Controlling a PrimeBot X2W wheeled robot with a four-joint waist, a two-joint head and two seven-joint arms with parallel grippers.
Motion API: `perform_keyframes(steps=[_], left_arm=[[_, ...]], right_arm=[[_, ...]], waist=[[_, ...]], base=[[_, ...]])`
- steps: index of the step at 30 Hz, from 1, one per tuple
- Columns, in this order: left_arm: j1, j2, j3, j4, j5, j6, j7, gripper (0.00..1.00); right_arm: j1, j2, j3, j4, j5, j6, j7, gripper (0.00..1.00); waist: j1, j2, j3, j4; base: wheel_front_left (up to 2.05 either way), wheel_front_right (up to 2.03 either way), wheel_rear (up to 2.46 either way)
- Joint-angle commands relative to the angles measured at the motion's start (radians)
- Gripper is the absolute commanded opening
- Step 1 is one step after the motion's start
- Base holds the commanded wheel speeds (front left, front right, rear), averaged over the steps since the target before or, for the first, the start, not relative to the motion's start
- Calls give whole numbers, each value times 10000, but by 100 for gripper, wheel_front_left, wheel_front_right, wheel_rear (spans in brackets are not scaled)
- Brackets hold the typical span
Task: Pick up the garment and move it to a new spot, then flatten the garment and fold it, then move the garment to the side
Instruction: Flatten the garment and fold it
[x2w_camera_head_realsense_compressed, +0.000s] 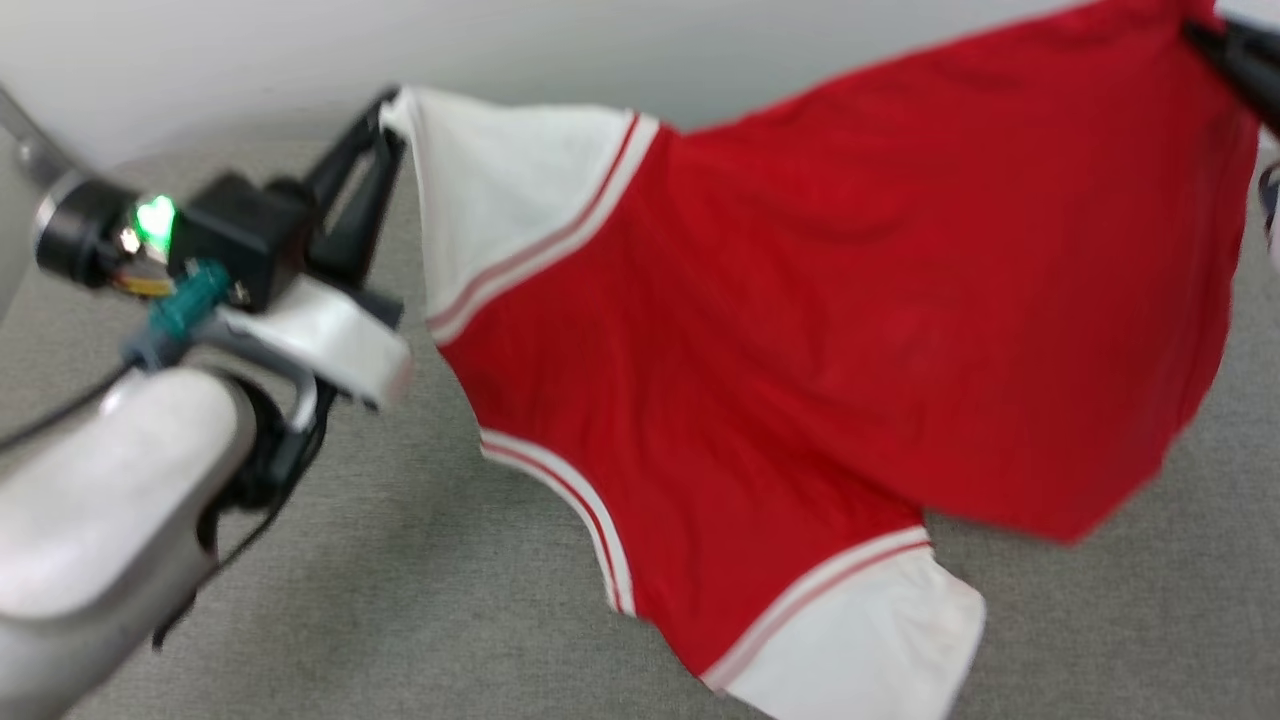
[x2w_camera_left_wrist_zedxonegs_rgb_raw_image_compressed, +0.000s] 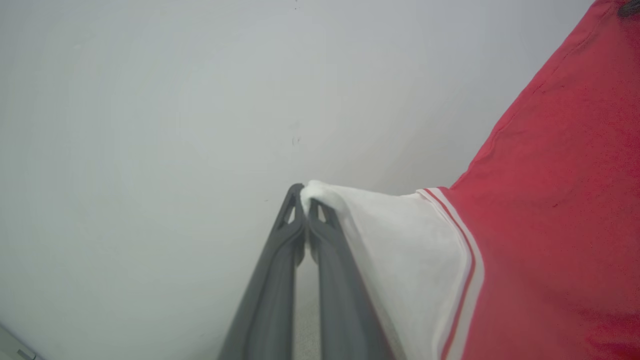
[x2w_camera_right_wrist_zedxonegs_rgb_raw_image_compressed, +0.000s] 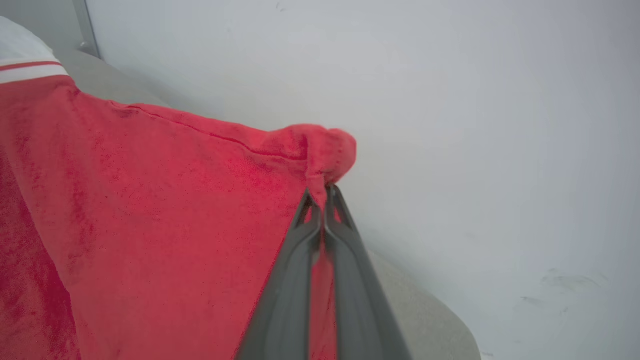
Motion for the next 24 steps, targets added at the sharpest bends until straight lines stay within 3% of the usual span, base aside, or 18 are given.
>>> perform_keyframes(steps=[1, 10, 19, 24], left_arm=[[-618, -141, 143, 165, 106, -144, 78, 0], [-4943, -793, 862, 1934, 891, -1040, 596, 0], [-8308, -1201, 1108, 3291, 1620, -1800, 863, 0], [-10569, -1807, 1365, 4478, 1826, -2219, 700, 0]], right_arm=[[-480, 156, -152, 42, -273, -8, -134, 0], [-3682, 1332, -818, 833, -1821, -8, -516, 0], [-6880, 1607, -534, 2097, -2684, -9, -627, 0], [-9019, 1837, -240, 3295, -2900, -9, -907, 0]], waist=[[0, -1, 374, -187], [0, -1, 2221, -476], [0, -1, 3444, -503], [0, -1, 4078, -415]], base=[[0, 0, 0], [0, 0, 0], [0, 0, 0], [0, 0, 0]])
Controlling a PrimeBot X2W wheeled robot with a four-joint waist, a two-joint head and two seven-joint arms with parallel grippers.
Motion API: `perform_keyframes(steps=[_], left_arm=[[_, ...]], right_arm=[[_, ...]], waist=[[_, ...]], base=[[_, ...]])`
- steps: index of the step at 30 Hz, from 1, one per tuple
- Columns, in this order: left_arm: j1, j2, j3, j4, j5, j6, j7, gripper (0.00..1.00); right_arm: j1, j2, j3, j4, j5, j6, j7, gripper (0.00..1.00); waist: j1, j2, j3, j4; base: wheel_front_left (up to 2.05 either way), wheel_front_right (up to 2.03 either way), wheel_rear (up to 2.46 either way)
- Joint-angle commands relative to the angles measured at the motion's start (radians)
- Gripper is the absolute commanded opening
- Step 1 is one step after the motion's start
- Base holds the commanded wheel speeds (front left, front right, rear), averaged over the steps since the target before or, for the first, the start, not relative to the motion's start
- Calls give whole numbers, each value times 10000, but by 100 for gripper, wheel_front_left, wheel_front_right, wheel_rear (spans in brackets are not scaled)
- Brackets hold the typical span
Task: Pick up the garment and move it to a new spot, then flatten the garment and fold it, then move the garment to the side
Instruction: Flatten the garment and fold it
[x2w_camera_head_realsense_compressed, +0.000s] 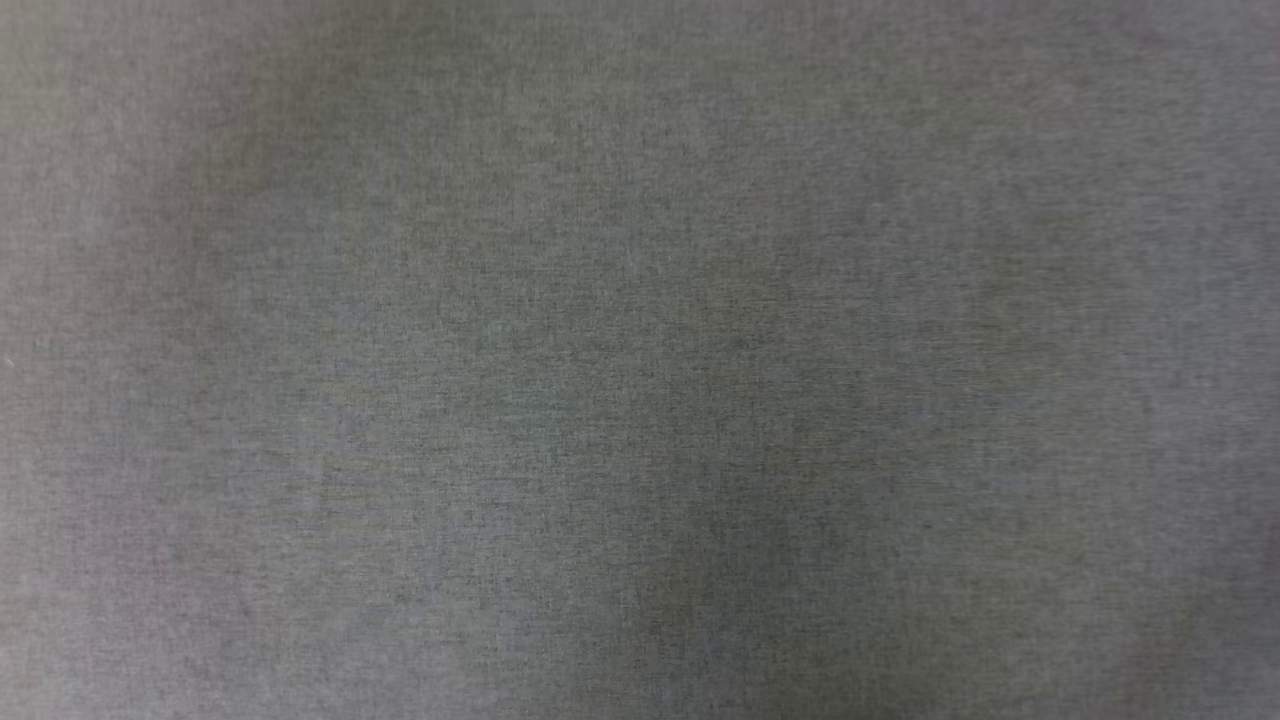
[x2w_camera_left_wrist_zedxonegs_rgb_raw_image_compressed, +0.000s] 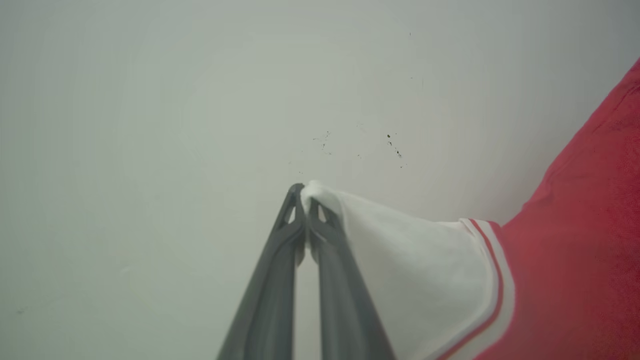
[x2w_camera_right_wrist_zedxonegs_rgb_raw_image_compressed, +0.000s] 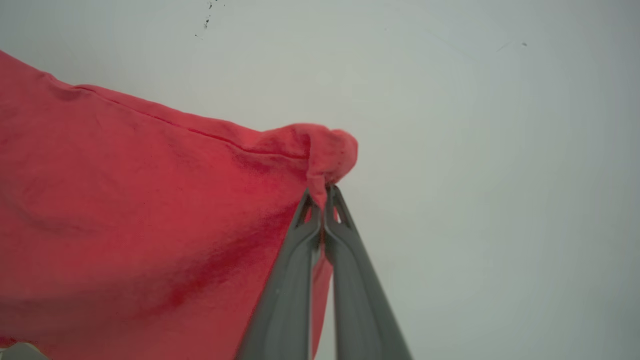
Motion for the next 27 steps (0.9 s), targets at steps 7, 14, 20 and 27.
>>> perform_keyframes(steps=[7, 14, 20, 27], left_arm=[[-660, -279, 0, 1013, -52, -354, -384, 0], [-94, -420, -375, 1974, -35, -639, -749, 0], [1108, -722, -765, 2560, -259, -930, -1207, 0], [3632, -854, -1156, 2526, -673, -925, -1734, 0]], right_arm=[[-663, 302, 468, 1081, 92, -11, -569, 0], [56, 597, 1003, 2111, 639, -11, -1284, 0], [1238, 973, 1350, 3059, 903, -11, -2107, 0], [3287, 1119, 1987, 3738, 1259, -11, -3011, 0]], waist=[[-2, 0, 526, 245], [-2, 0, 875, 382], [-2, 0, 843, 394], [-2, 0, 232, 443]], base=[[0, 0, 0], [0, 0, 0], [0, 0, 0], [0, 0, 0]])
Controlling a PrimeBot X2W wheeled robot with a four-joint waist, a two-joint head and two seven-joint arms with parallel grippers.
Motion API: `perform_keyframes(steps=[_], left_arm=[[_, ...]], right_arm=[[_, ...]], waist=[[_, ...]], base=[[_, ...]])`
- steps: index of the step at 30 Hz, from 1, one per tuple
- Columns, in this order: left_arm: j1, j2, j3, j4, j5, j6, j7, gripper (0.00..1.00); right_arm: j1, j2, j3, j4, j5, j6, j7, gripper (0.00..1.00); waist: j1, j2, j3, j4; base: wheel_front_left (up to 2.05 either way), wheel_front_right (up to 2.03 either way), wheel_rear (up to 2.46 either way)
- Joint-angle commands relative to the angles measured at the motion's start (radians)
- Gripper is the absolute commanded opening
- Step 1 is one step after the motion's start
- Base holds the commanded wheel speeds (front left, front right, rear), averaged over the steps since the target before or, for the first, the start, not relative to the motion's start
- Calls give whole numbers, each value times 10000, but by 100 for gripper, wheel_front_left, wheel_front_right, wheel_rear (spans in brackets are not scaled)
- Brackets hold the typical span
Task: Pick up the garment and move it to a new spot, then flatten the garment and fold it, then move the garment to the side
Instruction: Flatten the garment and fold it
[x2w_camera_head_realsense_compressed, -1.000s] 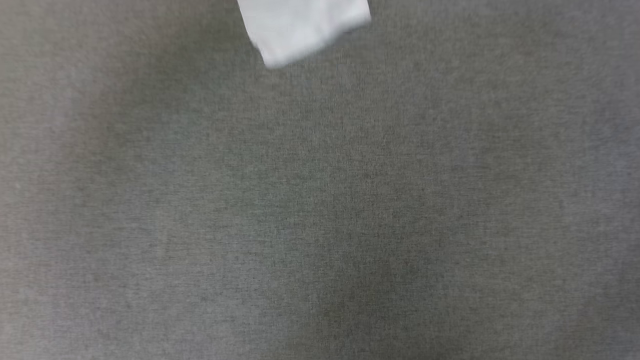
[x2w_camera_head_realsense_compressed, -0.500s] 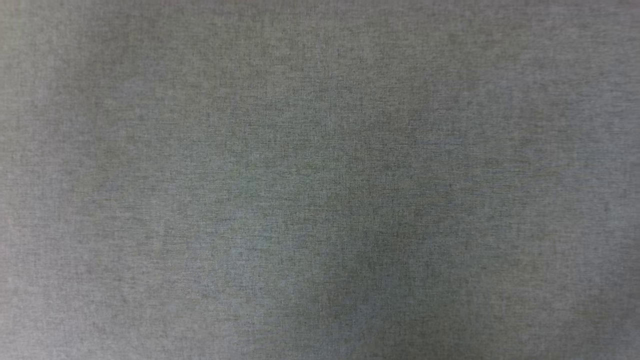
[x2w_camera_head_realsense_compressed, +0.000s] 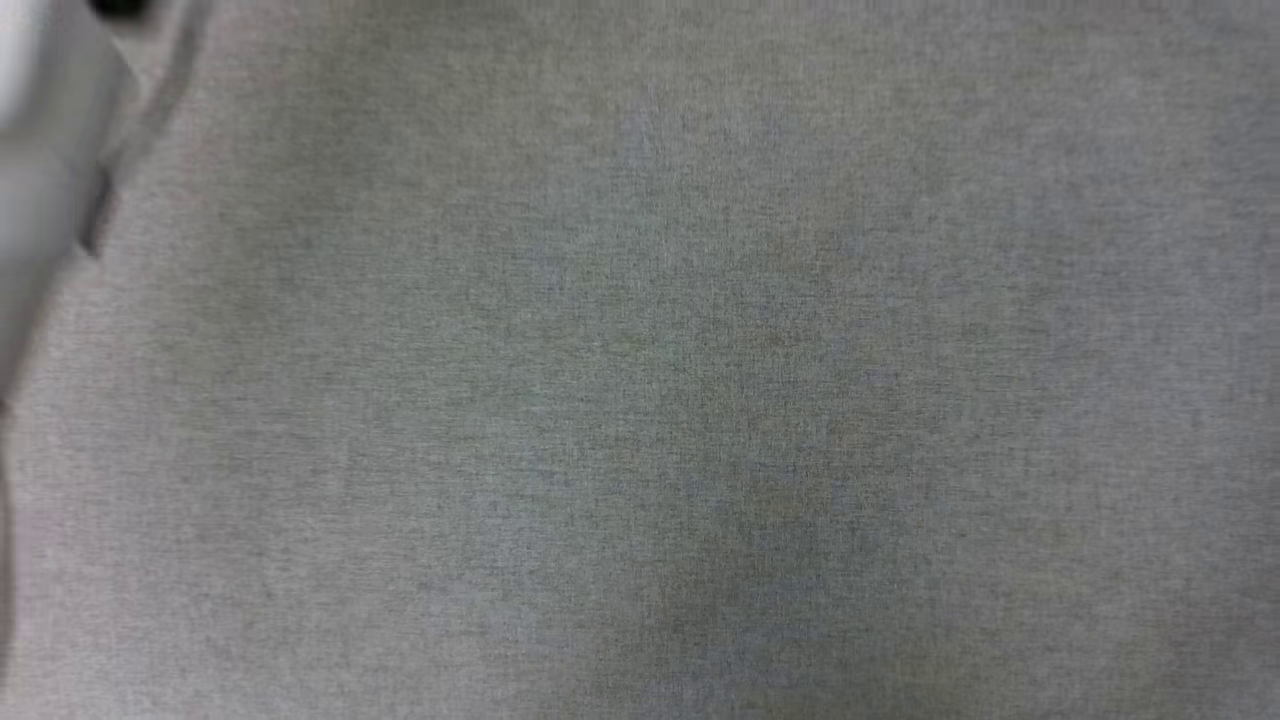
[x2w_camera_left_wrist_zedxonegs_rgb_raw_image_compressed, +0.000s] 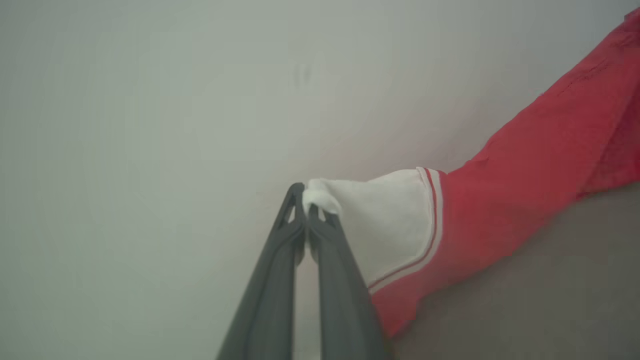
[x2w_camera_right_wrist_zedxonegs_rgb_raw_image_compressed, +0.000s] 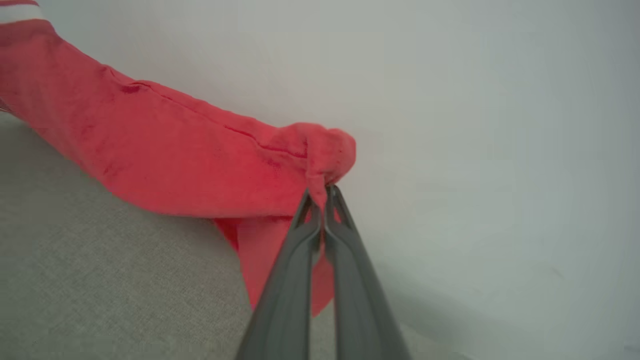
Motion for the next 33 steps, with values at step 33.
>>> perform_keyframes(steps=[33], left_arm=[[12978, 2630, -1749, -6676, -2818, 3415, 605, 0]], right_arm=[[9616, -2102, 2247, -2361, 2272, -11, -614, 0]], waist=[[-1, 0, -5158, 165]], base=[[0, 0, 0]])
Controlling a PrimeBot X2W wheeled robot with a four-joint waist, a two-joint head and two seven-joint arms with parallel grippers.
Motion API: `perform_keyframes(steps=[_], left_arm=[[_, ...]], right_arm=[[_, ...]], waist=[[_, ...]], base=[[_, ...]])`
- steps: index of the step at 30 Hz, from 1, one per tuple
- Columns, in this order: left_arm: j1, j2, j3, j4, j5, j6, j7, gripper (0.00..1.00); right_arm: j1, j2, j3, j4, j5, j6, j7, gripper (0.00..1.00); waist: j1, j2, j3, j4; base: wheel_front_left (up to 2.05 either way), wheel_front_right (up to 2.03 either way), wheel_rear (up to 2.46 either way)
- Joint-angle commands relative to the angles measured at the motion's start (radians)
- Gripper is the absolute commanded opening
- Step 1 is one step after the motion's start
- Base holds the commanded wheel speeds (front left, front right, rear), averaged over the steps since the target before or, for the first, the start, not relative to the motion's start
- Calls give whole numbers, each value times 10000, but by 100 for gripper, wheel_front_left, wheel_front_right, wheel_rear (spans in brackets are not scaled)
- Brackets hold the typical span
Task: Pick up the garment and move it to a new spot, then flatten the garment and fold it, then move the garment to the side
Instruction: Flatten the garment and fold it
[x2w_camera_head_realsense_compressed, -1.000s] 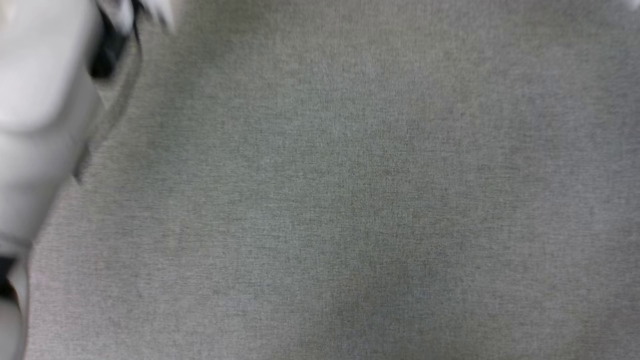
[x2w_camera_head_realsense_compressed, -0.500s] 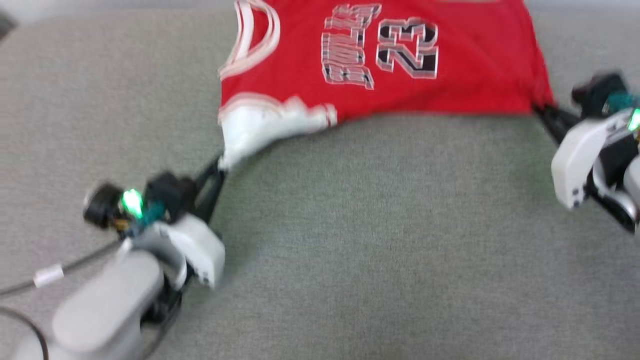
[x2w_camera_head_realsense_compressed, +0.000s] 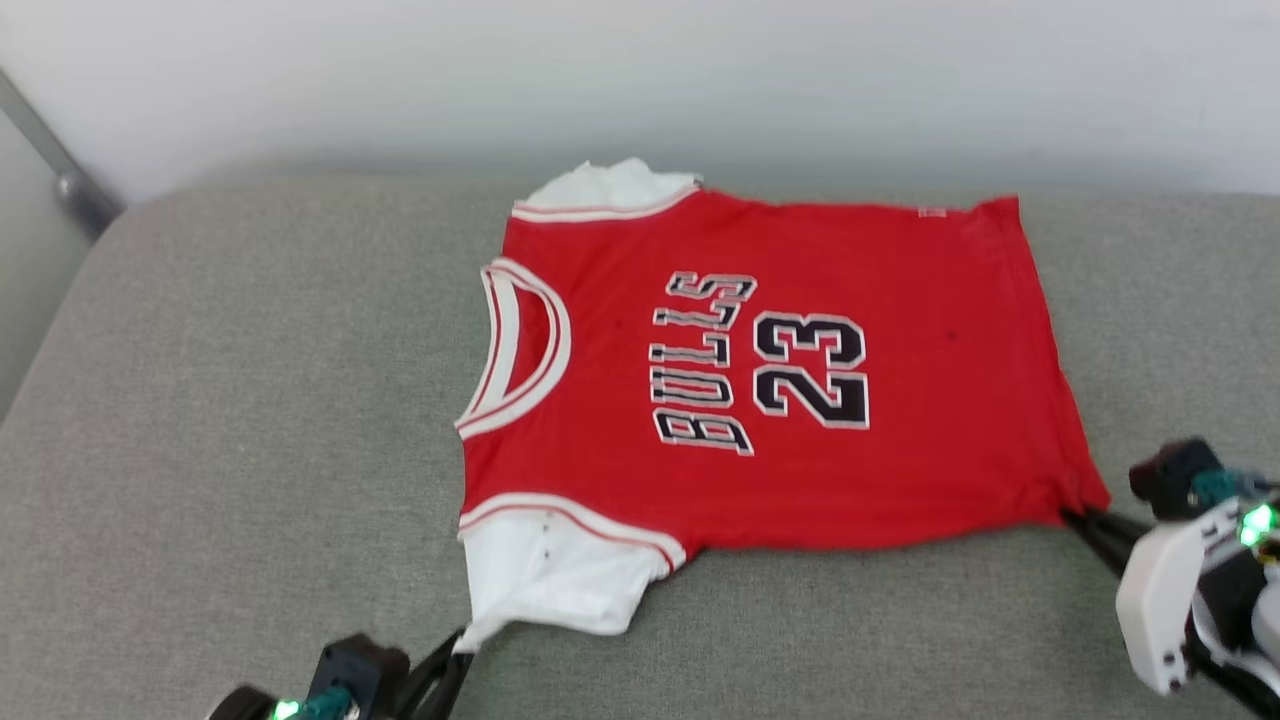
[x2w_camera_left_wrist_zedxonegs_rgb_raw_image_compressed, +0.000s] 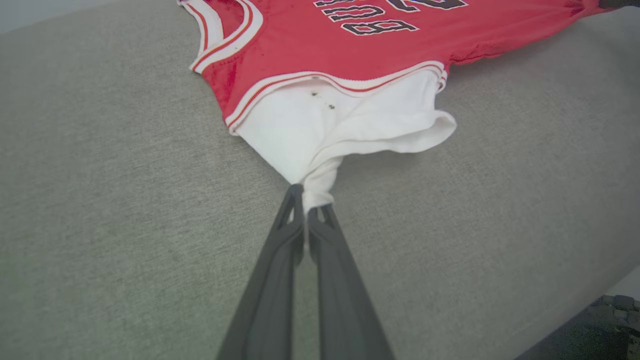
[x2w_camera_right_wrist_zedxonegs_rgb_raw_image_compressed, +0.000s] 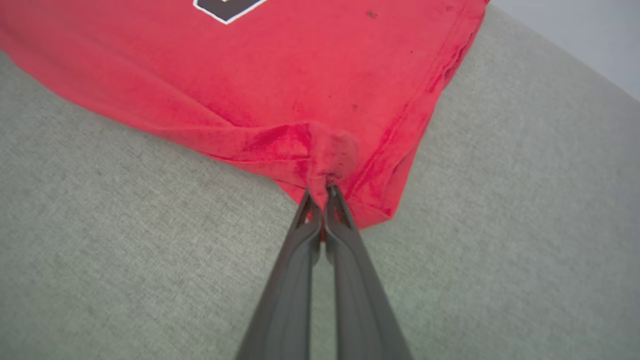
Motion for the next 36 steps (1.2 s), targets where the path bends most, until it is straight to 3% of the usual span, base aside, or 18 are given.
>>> perform_keyframes(steps=[1, 11, 21, 25, 29, 36], left_arm=[[346, 108, -71, -98, -97, 125, 15, 0], [1891, 275, -644, -543, -575, 497, 198, 0], [1895, 336, -788, -643, -577, 493, 416, 0], [1296, 360, -587, -449, -328, 349, 281, 0], [-46, 632, -297, -264, 254, -66, 475, 0], [-2195, 264, -144, 596, 906, -910, 1056, 0]], right_arm=[[492, -119, -96, -162, 76, -11, -17, 0], [3350, -625, -1368, -1154, 203, -11, 29, 0], [4725, -315, -3023, -1973, -385, -11, 541, 0], [4870, -141, -3716, -2312, -715, -11, 729, 0], [4987, 63, -4699, -3013, -1065, -11, 1076, 0], [4766, 285, -5623, -3879, -1519, -11, 1665, 0]], waist=[[3, 0, -382, 15], [3, 0, -859, -31], [3, 0, -971, 22], [3, 0, -965, 8], [3, 0, -886, -39], [3, 0, -326, -337]], base=[[0, 0, 0], [0, 0, 0], [0, 0, 0], [0, 0, 0], [0, 0, 0], [0, 0, 0]])
